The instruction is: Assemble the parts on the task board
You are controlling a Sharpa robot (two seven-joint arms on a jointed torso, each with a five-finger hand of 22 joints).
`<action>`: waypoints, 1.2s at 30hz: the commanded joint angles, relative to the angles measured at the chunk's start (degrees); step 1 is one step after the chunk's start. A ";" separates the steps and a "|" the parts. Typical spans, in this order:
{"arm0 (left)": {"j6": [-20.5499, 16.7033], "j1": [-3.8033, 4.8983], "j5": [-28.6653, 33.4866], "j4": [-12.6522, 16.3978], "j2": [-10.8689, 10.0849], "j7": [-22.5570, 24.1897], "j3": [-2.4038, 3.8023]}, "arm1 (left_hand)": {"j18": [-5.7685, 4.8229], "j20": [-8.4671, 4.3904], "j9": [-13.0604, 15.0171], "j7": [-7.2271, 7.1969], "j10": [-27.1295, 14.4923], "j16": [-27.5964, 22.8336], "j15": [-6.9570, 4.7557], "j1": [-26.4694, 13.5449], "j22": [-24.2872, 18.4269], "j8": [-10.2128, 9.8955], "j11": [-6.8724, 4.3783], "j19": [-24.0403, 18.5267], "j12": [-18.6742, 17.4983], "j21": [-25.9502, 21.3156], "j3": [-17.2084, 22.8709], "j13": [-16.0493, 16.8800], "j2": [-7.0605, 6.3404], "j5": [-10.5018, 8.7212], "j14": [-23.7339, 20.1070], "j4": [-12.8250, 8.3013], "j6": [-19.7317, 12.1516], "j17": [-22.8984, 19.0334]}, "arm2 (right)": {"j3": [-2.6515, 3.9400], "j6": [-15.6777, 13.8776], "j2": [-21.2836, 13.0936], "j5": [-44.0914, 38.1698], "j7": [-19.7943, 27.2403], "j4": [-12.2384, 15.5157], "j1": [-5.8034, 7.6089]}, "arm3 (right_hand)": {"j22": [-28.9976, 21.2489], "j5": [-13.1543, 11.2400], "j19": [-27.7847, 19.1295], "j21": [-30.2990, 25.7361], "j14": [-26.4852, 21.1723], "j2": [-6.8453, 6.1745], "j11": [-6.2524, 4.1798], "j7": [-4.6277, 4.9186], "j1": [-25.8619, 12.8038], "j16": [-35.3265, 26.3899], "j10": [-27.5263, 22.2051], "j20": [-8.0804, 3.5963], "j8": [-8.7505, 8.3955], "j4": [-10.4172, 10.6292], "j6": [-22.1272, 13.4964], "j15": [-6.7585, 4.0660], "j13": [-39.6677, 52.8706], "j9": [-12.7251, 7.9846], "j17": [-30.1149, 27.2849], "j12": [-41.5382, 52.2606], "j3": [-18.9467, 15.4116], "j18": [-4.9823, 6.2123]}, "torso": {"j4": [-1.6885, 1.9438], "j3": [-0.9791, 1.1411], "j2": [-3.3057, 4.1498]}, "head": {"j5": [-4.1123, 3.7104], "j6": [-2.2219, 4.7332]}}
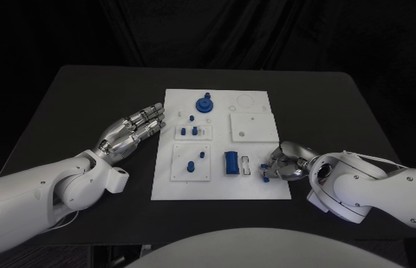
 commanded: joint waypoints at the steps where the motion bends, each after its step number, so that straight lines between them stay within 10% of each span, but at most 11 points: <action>1: 0.86 -0.10 0.09 0.09 0.08 0.49 0.04 | -0.07 0.24 0.03 -0.19 0.12 0.39 0.40 -0.24 0.00 0.10 0.32 -0.18 0.23 -0.23 0.35 0.10 0.43 0.28 0.01 0.08 -0.13 0.09 | 0.03 -4.29 0.36 9.10 4.20 0.41 -0.10 | 12.64 -0.40 3.01 0.17 5.21 0.00 -0.46 -0.01 -1.25 0.29 5.96 -0.16 0.23 -2.32 0.06 -0.53 15.09 0.49 10.50 0.16 3.03 -0.37 | 0.04 -0.01 0.02 | 0.10 0.00; 28: 1.17 -0.18 0.09 0.08 0.18 0.20 0.04 | -0.09 0.24 0.02 -0.19 0.09 0.42 0.44 -0.24 0.00 0.09 0.49 -0.18 0.23 -0.23 0.55 0.09 0.46 0.32 0.01 0.09 -0.19 0.09 | 0.10 -6.98 3.04 9.23 6.78 -0.49 -0.06 | 12.60 -2.73 2.95 0.10 5.18 0.18 -0.49 0.04 -2.33 0.27 5.96 -0.19 0.21 -1.78 -0.65 -0.55 15.09 0.72 10.38 0.16 3.58 -0.34 | 0.02 -0.13 0.12 | 0.49 0.00; 36: 1.30 -0.22 0.09 -0.02 0.33 0.02 0.04 | -0.10 0.24 0.02 -0.18 0.07 0.40 0.45 -0.24 -0.02 0.08 0.50 -0.16 0.23 -0.24 0.60 0.08 0.46 0.32 -0.01 0.10 -0.24 0.09 | 0.12 -5.33 3.55 7.36 4.99 -0.95 -0.06 | 12.42 -11.96 2.71 -0.31 5.07 0.05 -0.19 0.36 -5.16 0.08 5.96 0.01 -0.06 0.21 -1.28 -0.28 15.09 0.71 9.90 0.16 2.72 -0.23 | -0.04 -0.09 0.08 | 0.57 0.00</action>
